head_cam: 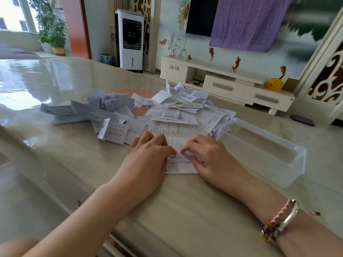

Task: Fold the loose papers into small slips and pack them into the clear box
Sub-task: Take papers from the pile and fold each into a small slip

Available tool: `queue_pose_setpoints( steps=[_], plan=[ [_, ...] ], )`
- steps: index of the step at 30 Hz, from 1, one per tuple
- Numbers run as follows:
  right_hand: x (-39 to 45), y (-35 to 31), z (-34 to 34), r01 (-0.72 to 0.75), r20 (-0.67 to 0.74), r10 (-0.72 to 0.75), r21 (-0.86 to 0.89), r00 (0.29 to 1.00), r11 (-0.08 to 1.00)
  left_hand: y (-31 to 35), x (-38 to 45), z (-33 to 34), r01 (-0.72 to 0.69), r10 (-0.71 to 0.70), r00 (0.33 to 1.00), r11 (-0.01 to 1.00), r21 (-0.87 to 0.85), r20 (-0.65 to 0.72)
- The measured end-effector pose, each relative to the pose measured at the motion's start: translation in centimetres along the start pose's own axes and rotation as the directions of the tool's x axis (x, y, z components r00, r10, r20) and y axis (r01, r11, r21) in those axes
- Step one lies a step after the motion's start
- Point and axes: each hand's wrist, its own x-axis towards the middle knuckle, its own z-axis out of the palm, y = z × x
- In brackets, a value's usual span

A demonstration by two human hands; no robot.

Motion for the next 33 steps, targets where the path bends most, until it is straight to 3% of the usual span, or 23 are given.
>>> queue_pose_setpoints(
  steps=[3, 6, 12, 18, 24, 28, 33],
  plan=[
    [-0.3, 0.3, -0.5, 0.011, 0.099, -0.018, 0.067, 0.995, 0.998, -0.1, -0.1, -0.3, 0.023, -0.022, 0.999, 0.999, -0.036, 0.044],
    [-0.2, 0.4, -0.6, 0.041, 0.09, -0.045, 0.049, 0.995, 0.998, -0.4, -0.1, -0.4, 0.022, -0.019, 0.998, 0.998, -0.055, 0.067],
    [-0.3, -0.3, -0.8, 0.121, 0.033, -0.118, -0.101, 0.992, 0.987, -0.6, -0.2, -0.4, -0.006, 0.004, 0.999, 0.999, -0.045, -0.046],
    [-0.3, -0.8, -0.7, 0.088, -0.055, -0.091, -0.06, 0.994, 0.994, -0.1, 0.2, -1.1, 0.104, -0.111, 0.979, 0.993, -0.05, -0.172],
    [-0.2, -1.2, -0.3, 0.1, -0.057, -0.11, -0.149, 0.992, 0.984, 0.4, -0.1, -1.1, 0.245, -0.261, 0.961, 0.956, -0.159, -0.088],
    [-0.2, -1.4, -0.3, 0.081, -0.085, -0.097, -0.175, 0.992, 0.981, 0.4, 0.0, -1.1, 0.234, -0.248, 0.967, 0.955, -0.182, -0.058],
    [-0.4, -1.2, -0.2, 0.069, -0.096, -0.076, -0.077, 0.993, 0.995, 0.3, -0.2, -0.8, 0.226, -0.222, 0.974, 0.947, -0.227, 0.045]
  ],
)
